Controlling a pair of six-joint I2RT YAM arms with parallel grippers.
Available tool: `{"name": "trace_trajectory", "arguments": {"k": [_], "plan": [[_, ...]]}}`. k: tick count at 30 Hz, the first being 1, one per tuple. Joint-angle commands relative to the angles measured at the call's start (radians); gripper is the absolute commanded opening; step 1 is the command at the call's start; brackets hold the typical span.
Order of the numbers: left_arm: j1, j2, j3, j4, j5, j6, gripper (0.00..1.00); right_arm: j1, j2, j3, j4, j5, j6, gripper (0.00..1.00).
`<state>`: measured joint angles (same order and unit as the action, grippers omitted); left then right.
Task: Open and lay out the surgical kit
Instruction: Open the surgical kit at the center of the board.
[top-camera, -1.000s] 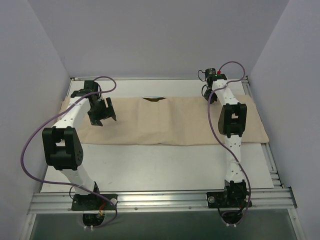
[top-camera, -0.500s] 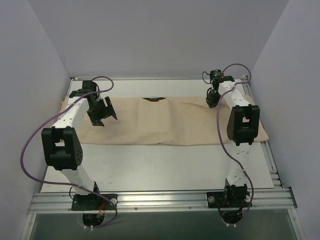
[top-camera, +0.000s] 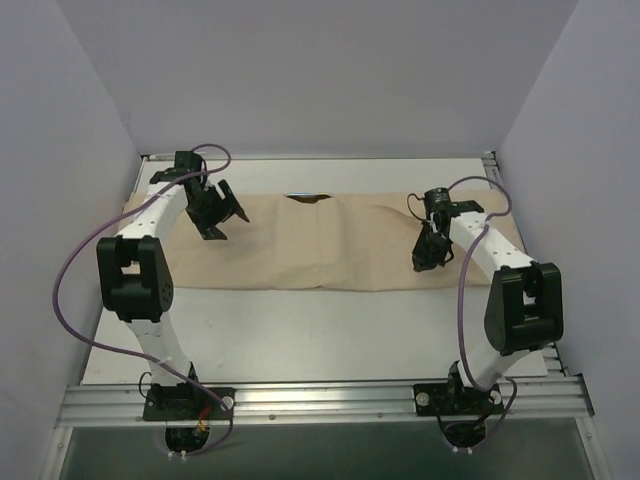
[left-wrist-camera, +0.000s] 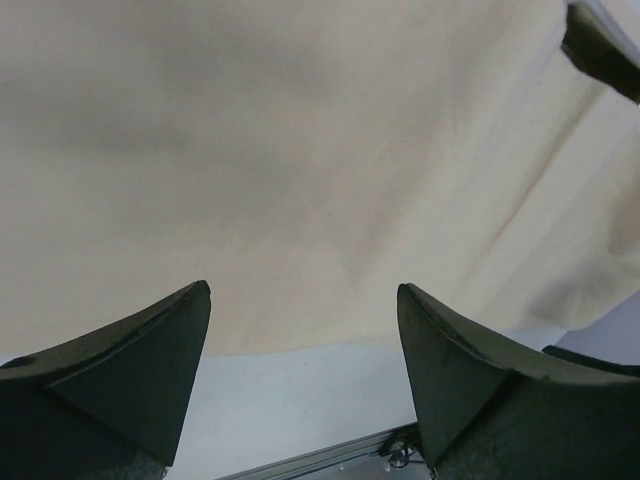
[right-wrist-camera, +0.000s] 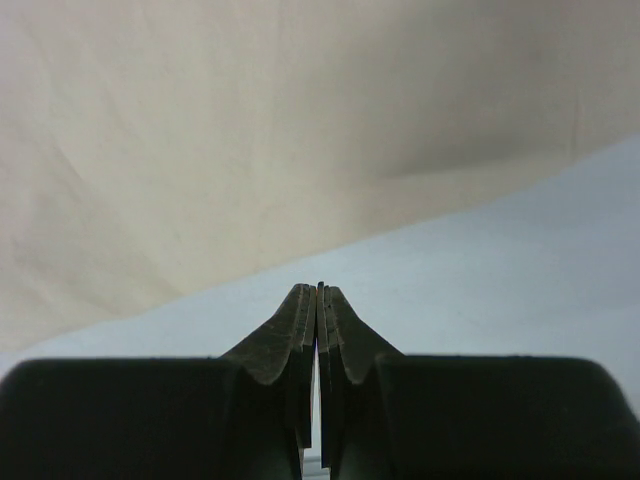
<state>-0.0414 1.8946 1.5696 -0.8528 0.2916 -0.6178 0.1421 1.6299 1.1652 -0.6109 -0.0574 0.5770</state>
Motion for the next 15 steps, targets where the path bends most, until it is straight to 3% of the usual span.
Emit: {"name": "trace_trajectory", "arguments": {"k": [1, 3, 5, 7, 11, 15], "plan": [[-0.035, 0.07, 0.118, 0.067, 0.046, -0.088, 0.84, -0.019, -0.113, -0.093, -0.058, -0.058, 0.02, 0.0], [-0.055, 0.106, 0.211, 0.038, 0.044, -0.094, 0.84, -0.051, -0.128, -0.111, 0.003, -0.085, 0.023, 0.0], [-0.072, 0.136, 0.253, 0.0, 0.027, -0.092, 0.84, -0.067, -0.05, -0.058, 0.045, -0.088, 0.029, 0.28], [-0.092, 0.143, 0.277, -0.02, 0.011, -0.082, 0.84, -0.073, 0.03, 0.118, 0.028, -0.023, 0.017, 0.46], [-0.112, 0.129, 0.265, -0.04, -0.04, -0.025, 0.83, -0.088, 0.226, 0.355, 0.004, 0.04, 0.056, 0.64], [-0.114, 0.112, 0.25, -0.06, -0.092, 0.029, 0.83, -0.088, 0.361, 0.52, -0.021, 0.054, 0.156, 0.71]]}}
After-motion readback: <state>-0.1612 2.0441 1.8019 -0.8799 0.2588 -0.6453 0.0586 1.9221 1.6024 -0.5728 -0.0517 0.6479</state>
